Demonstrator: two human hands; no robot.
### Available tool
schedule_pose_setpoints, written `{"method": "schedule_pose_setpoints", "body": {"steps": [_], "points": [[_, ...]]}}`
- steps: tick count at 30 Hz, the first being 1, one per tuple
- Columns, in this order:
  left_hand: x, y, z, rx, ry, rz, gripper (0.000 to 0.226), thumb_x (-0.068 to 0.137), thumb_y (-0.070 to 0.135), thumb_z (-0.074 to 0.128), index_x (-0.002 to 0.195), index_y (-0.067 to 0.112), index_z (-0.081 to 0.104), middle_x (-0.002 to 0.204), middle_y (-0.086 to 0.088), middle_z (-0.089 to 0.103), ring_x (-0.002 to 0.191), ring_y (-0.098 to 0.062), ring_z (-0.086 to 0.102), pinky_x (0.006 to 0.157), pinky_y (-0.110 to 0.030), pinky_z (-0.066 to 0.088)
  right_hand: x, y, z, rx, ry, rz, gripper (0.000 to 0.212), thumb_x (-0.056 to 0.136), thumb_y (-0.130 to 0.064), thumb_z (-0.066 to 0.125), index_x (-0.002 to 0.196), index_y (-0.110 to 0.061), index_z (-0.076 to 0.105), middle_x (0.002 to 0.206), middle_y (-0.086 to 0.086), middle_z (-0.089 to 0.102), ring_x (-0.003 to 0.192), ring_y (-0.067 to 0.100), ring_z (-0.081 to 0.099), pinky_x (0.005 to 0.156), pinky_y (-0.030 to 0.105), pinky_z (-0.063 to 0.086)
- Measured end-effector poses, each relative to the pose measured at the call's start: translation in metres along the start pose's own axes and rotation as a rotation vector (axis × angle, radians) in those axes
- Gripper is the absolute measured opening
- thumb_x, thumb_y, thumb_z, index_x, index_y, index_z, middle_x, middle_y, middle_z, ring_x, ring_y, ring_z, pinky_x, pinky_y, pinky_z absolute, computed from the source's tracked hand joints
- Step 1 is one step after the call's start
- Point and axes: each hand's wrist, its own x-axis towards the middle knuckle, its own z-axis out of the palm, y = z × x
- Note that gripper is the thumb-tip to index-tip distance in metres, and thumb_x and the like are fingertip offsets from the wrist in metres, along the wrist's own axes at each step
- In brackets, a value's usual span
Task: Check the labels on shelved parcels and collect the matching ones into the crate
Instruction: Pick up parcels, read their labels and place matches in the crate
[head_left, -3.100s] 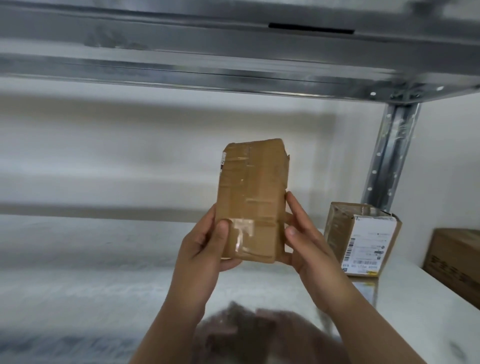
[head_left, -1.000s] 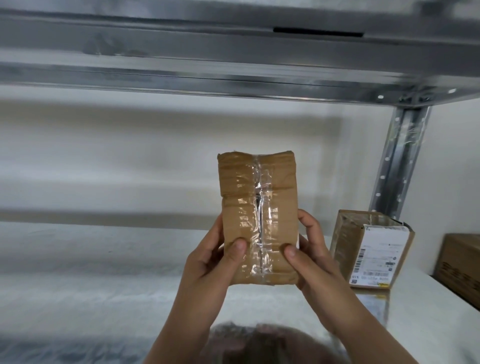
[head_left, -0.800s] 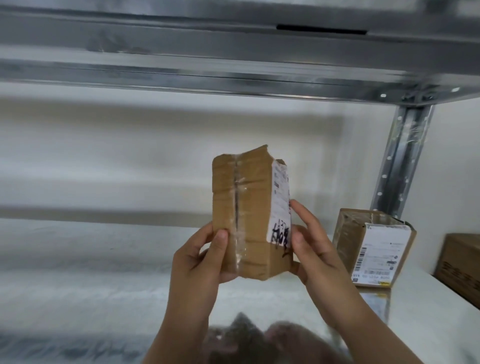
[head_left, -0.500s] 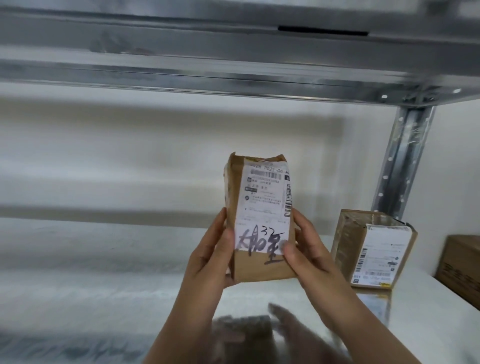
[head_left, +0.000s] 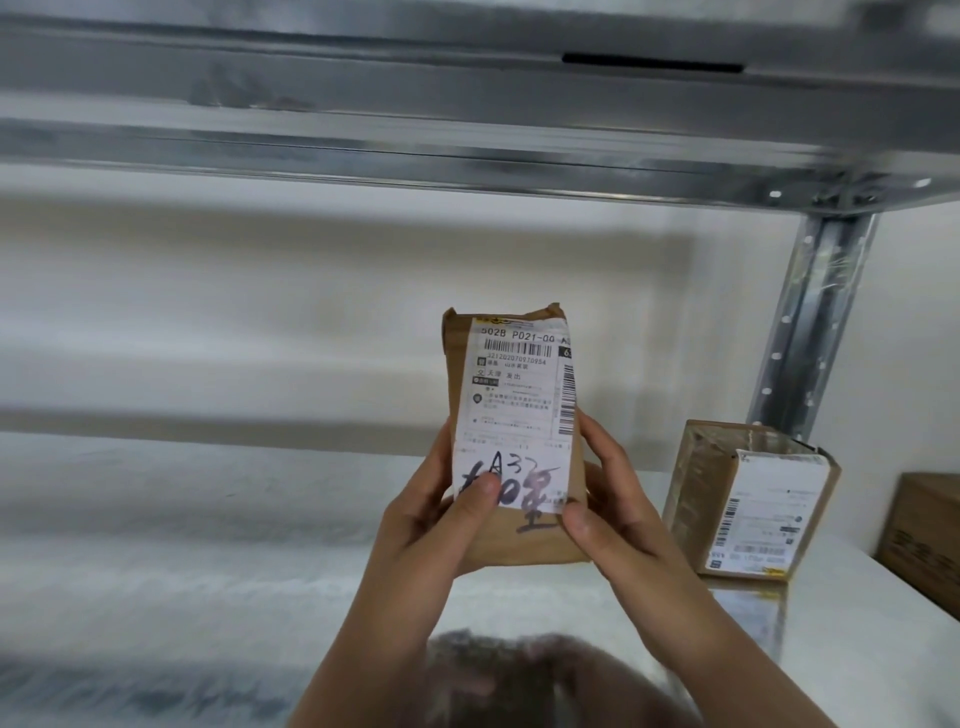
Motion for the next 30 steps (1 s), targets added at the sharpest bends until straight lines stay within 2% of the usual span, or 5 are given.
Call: {"method": "schedule_pose_setpoints", "body": {"steps": [9,13,16,23,30], "points": [[0.001,-0.008,-0.003,0.254,0.046,0.007,0.052,0.100,0.016,0.062,0.143,0.044,0.053,0.128,0.021,0.070,0.121,-0.002,0.065,0.097,-0.026,0.054,0.000,-0.001,-0.002,-0.182,0.061,-0.033,0.070,0.083,-0.060,0.065,0.148,-0.061,0.037,0.152,-0.028,0.051,0.145,0.001,0.044,0.116,0.040,0.042],[0.007,-0.019,-0.008,0.416,0.159,-0.005,0.053,0.102,0.013,0.059,0.144,0.045,0.054,0.130,0.019,0.067,0.118,-0.001,0.061,0.087,-0.017,0.051,0.000,-0.006,-0.002,-0.209,0.153,0.003,0.055,0.080,-0.070,0.056,0.134,-0.068,0.049,0.146,-0.026,0.054,0.130,-0.009,0.049,0.095,0.010,0.044],[0.009,-0.015,-0.006,0.291,0.158,-0.078,0.054,0.104,0.005,0.048,0.138,0.044,0.061,0.118,0.020,0.073,0.102,0.007,0.065,0.086,-0.026,0.053,-0.001,-0.007,-0.002,-0.115,0.148,-0.015,0.051,0.085,-0.071,0.052,0.133,-0.055,0.055,0.137,-0.020,0.064,0.123,-0.001,0.060,0.093,0.020,0.055],[0.010,-0.007,-0.005,0.076,0.092,-0.101,0.064,0.082,0.061,0.051,0.142,0.043,0.058,0.128,0.024,0.070,0.115,0.005,0.066,0.095,-0.034,0.054,-0.002,-0.008,-0.002,0.016,0.152,-0.033,0.062,0.077,-0.090,0.057,0.120,-0.046,0.062,0.126,-0.005,0.070,0.118,0.018,0.069,0.097,0.043,0.062],[0.006,-0.008,-0.005,0.094,0.093,-0.082,0.058,0.082,0.064,0.045,0.137,0.049,0.059,0.123,0.032,0.069,0.115,0.010,0.064,0.099,-0.038,0.054,-0.001,-0.001,-0.004,-0.022,0.170,-0.022,0.032,0.088,-0.065,0.047,0.113,-0.053,0.063,0.120,-0.007,0.072,0.114,0.015,0.070,0.096,0.041,0.061]]}}
